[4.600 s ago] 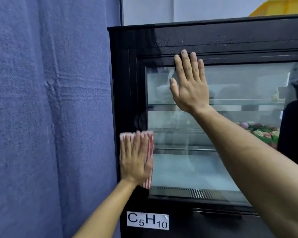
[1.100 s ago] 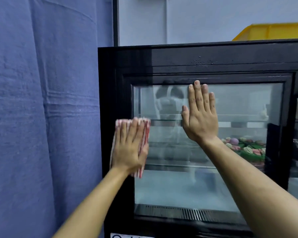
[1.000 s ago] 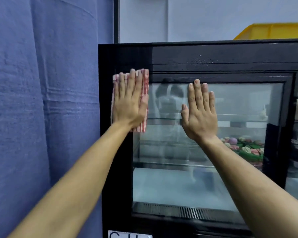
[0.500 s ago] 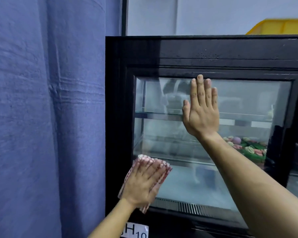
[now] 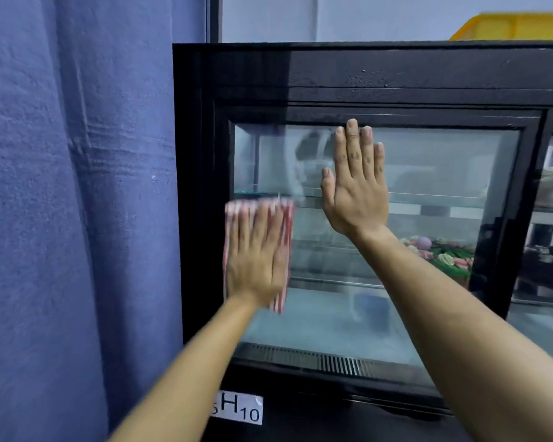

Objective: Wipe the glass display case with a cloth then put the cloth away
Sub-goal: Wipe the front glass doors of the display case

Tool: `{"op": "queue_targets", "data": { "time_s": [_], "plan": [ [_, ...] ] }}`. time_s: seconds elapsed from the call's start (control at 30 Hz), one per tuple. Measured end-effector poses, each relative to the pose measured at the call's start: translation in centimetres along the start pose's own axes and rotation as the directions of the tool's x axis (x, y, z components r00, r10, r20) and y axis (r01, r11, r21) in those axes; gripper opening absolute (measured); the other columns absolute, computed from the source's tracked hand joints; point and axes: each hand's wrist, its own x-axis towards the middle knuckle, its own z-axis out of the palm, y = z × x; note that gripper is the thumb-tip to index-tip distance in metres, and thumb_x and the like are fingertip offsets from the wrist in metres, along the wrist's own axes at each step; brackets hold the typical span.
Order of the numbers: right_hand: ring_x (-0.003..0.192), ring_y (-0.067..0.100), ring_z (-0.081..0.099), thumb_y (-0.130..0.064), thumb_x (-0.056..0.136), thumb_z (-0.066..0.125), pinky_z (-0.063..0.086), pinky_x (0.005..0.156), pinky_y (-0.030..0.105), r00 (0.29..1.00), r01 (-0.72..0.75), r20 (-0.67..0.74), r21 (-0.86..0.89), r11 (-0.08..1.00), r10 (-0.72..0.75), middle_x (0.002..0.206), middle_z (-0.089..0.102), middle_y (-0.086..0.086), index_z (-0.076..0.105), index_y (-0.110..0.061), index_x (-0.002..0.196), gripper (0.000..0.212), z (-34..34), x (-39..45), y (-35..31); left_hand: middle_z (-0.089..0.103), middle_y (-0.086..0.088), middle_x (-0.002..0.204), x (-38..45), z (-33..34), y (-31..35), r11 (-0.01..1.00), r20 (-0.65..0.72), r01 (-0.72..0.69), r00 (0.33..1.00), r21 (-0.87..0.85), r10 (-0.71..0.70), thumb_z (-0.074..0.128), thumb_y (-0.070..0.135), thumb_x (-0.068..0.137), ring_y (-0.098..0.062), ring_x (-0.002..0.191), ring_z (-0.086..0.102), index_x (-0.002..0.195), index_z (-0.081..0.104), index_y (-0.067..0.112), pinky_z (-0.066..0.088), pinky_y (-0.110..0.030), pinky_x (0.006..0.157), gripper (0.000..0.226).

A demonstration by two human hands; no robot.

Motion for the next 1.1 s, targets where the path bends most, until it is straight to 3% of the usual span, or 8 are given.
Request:
{"op": "queue_targets", "data": {
  "time_s": [0.1, 0.23, 0.3, 0.43, 0.63, 0.8, 0.97, 1.1],
  "plan": [
    [0.161, 0.033, 0.009, -0.034, 0.111, 0.027, 0.004, 0.132, 0.046, 1.0, 0.011, -0.004, 0.007, 1.0, -0.011, 0.174, 0.013, 0.015, 0.016, -0.005, 0.166, 0.063, -0.1, -0.1, 0.2, -0.003, -0.013, 0.174, -16.5, 1.7, 1.9, 0.994, 0.18, 0.109, 0.978, -0.012, -0.105, 0.027, 0.033, 0.103, -0.038, 0.16, 0.002, 0.166, 0.012, 0.009, 0.01, -0.062, 0.127, 0.069],
    [0.161, 0.033, 0.008, -0.034, 0.111, 0.024, 0.003, 0.132, 0.046, 1.0, 0.011, -0.012, 0.003, 1.0, -0.011, 0.174, 0.012, 0.015, 0.015, -0.006, 0.166, 0.063, -0.1, 0.0, 0.1, -0.004, -0.009, 0.175, -25.3, 1.8, 0.9, 0.999, 0.441, -0.037, 0.897, 0.005, 0.031, 0.021, 0.042, 0.109, -0.034, 0.161, -0.004, 0.168, 0.008, 0.021, 0.018, -0.056, 0.122, 0.064],
    [0.161, 0.032, 0.007, -0.034, 0.111, 0.024, 0.003, 0.132, 0.046, 1.0, 0.016, -0.013, -0.004, 1.0, -0.016, 0.174, 0.011, 0.014, 0.013, -0.006, 0.166, 0.063, 0.0, 0.0, 0.0, 0.002, -0.007, 0.175, -20.5, 1.4, -0.7, 0.993, 0.436, -0.121, 0.893, -0.001, 0.11, 0.022, 0.044, 0.11, -0.032, 0.161, 0.002, 0.168, 0.01, 0.026, 0.009, -0.052, 0.127, 0.062],
    [0.161, 0.033, 0.008, -0.034, 0.11, 0.027, 0.005, 0.132, 0.047, 1.0, 0.016, -0.019, -0.009, 1.0, -0.016, 0.174, 0.012, 0.015, 0.014, -0.006, 0.166, 0.064, 0.1, -0.2, 0.3, 0.012, -0.009, 0.173, -0.2, -0.9, -2.9, 0.987, 0.103, -0.159, 0.982, 0.023, 0.156, 0.035, 0.038, 0.105, -0.034, 0.16, 0.011, 0.166, 0.017, 0.024, 0.002, -0.051, 0.131, 0.065],
    [0.161, 0.034, 0.01, -0.034, 0.11, 0.028, 0.007, 0.131, 0.048, 0.999, 0.032, -0.028, -0.02, 0.999, -0.032, 0.173, 0.014, 0.016, 0.017, -0.005, 0.165, 0.064, 0.1, -0.2, 0.4, 0.007, -0.015, 0.174, 15.6, -3.7, -3.6, 0.985, -0.094, 0.147, 0.986, 0.095, -0.139, 0.031, 0.034, 0.105, -0.04, 0.16, 0.003, 0.167, 0.009, 0.013, 0.002, -0.055, 0.13, 0.068],
    [0.161, 0.034, 0.01, -0.034, 0.11, 0.031, 0.006, 0.131, 0.048, 0.999, 0.02, -0.034, -0.016, 1.0, -0.021, 0.173, 0.014, 0.016, 0.017, -0.005, 0.165, 0.064, 0.1, -0.1, 0.2, 0.006, -0.013, 0.174, 1.0, -1.1, -2.3, 0.977, 0.083, -0.209, 0.975, 0.047, 0.205, 0.029, 0.038, 0.106, -0.035, 0.161, 0.005, 0.166, 0.015, 0.013, 0.005, -0.057, 0.129, 0.067],
    [0.16, 0.035, 0.013, -0.032, 0.11, 0.034, 0.007, 0.131, 0.048, 0.999, 0.018, -0.033, -0.023, 1.0, -0.019, 0.173, 0.016, 0.016, 0.019, -0.004, 0.165, 0.063, 0.0, -0.1, 0.2, -0.004, -0.007, 0.175, -20.3, 0.9, -2.1, 0.962, 0.328, -0.253, 0.922, 0.106, 0.206, 0.031, 0.041, 0.107, -0.028, 0.161, -0.005, 0.168, 0.006, 0.023, -0.002, -0.05, 0.129, 0.069],
    [0.16, 0.035, 0.011, -0.032, 0.111, 0.034, 0.005, 0.131, 0.048, 0.999, 0.027, -0.025, -0.019, 0.999, -0.027, 0.173, 0.015, 0.016, 0.018, -0.004, 0.165, 0.063, -0.1, -0.1, 0.2, -0.002, 0.003, 0.175, -16.3, 0.1, -4.3, 0.87, 0.418, -0.492, 0.799, 0.042, 0.432, 0.019, 0.045, 0.111, -0.021, 0.162, -0.002, 0.167, 0.008, 0.032, -0.003, -0.049, 0.13, 0.059]
  ]
}}
